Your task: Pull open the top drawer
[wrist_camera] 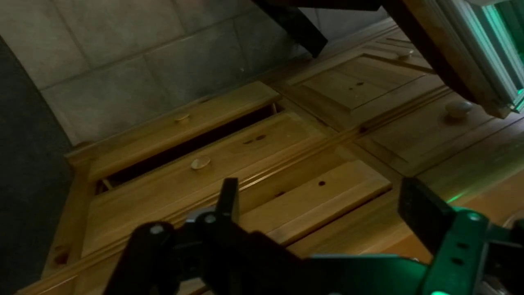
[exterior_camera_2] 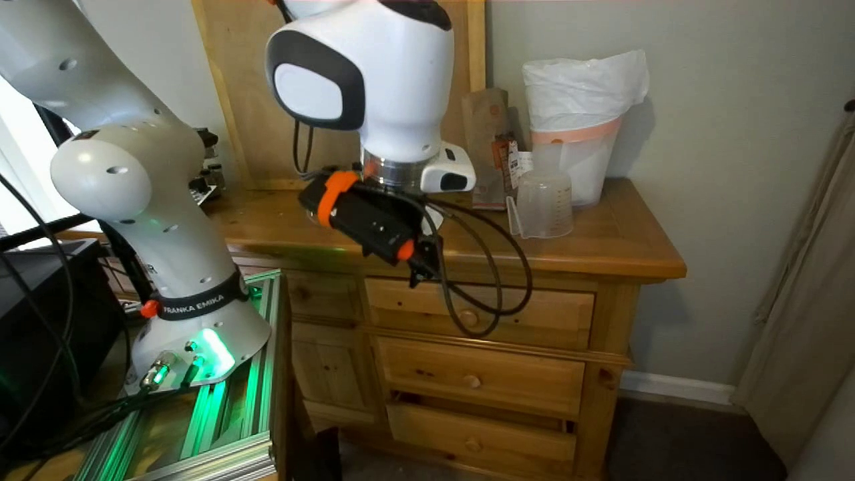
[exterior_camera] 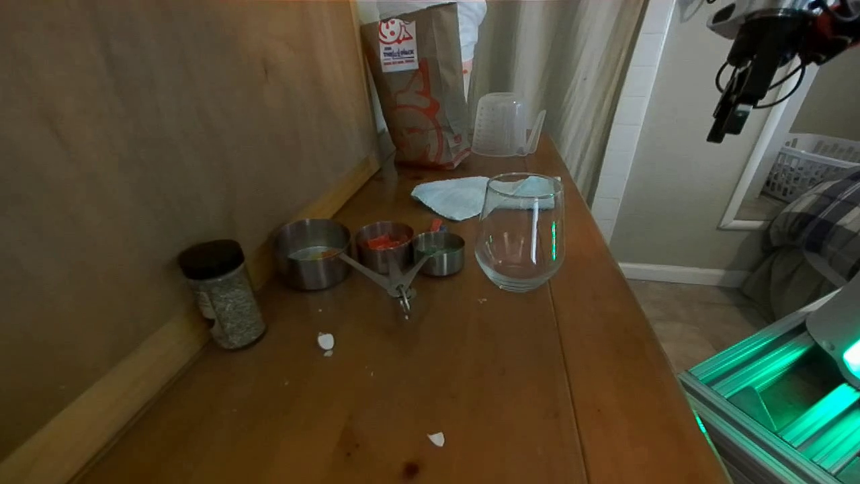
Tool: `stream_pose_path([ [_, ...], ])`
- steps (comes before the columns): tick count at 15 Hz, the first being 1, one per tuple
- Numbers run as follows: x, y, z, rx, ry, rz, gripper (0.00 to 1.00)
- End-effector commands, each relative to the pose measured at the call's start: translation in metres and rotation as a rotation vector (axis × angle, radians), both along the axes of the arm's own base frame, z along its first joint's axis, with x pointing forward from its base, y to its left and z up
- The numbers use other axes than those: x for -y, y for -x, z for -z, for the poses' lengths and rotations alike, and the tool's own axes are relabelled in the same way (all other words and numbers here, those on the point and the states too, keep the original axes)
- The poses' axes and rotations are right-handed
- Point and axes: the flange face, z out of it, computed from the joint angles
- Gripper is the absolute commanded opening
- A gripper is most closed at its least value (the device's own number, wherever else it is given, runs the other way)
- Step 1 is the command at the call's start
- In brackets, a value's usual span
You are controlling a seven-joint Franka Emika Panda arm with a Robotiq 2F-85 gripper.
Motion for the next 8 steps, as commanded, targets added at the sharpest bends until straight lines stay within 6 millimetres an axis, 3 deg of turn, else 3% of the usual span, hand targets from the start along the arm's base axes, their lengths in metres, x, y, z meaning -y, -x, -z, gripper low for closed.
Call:
stream_pose_path([
  [1, 0.0108, -0.0005, 0.0209, 0.004, -0.131, 0.017, 1.00],
  [8, 0.0069, 0.0028, 0.0283, -0.019, -0.136, 0.020, 1.00],
])
